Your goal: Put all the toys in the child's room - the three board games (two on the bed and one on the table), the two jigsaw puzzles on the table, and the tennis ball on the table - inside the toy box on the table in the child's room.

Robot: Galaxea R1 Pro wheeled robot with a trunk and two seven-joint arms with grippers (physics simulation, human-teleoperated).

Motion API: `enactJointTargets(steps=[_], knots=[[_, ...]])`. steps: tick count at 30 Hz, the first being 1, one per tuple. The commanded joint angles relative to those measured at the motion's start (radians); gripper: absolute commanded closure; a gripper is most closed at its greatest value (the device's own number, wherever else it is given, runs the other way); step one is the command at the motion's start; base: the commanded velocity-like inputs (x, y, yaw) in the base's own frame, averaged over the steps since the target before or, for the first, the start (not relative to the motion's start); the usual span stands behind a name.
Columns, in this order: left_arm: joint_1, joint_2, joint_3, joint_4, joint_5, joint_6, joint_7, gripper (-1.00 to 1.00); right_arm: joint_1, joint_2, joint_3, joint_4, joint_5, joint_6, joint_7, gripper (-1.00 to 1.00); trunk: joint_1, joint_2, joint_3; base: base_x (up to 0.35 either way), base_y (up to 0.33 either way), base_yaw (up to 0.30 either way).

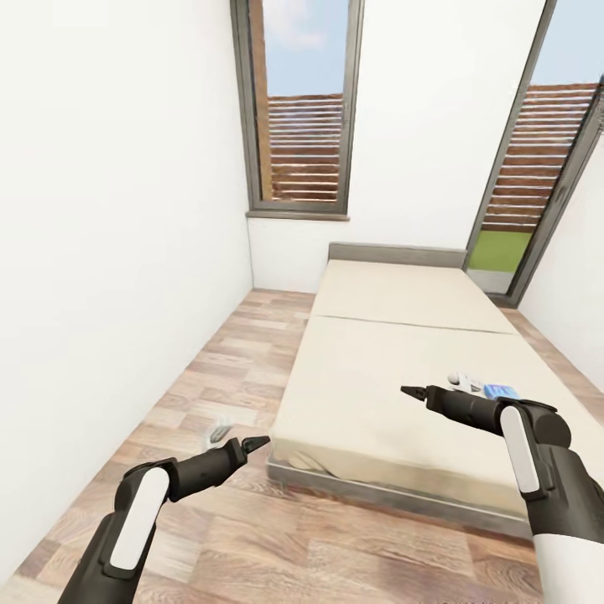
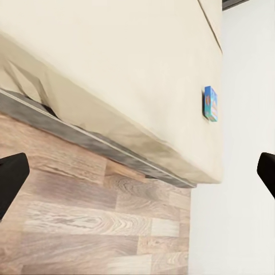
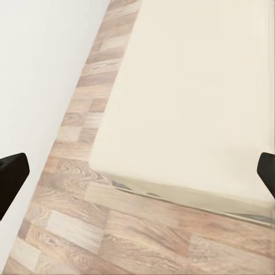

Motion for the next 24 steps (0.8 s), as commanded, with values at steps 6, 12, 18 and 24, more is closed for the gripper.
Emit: enactJointTargets(steps=[6,12,18,24], knots=[[-0.003,-0.001,0.002,0.008,-0.009,0.005,-0.01,-1.0,-0.002,-0.003,-0.002,0.001,0.007,0.004,0.007,-1.0,0.023,-0.043,-0.015,0.0,0.0,-0.169],[-0.005,-0.001,0.002,0.011,-0.009,0.005,-0.01,-1.0,-0.004,-0.004,-0.003,0.001,0.007,0.004,0.007,-1.0,0.046,-0.085,-0.029,0.0,0.0,-0.201],[-0.007,-0.002,0.002,0.014,-0.007,0.004,-0.01,-1.0,-0.004,-0.005,-0.003,0.001,0.007,0.004,0.007,-1.0,0.058,-0.106,-0.033,0.0,0.0,-0.217],[-0.007,-0.003,-0.001,0.014,-0.005,0.003,-0.016,-1.0,-0.006,-0.007,-0.003,0.001,0.007,0.004,0.007,-1.0,0.058,-0.106,-0.027,0.0,0.0,-0.224]])
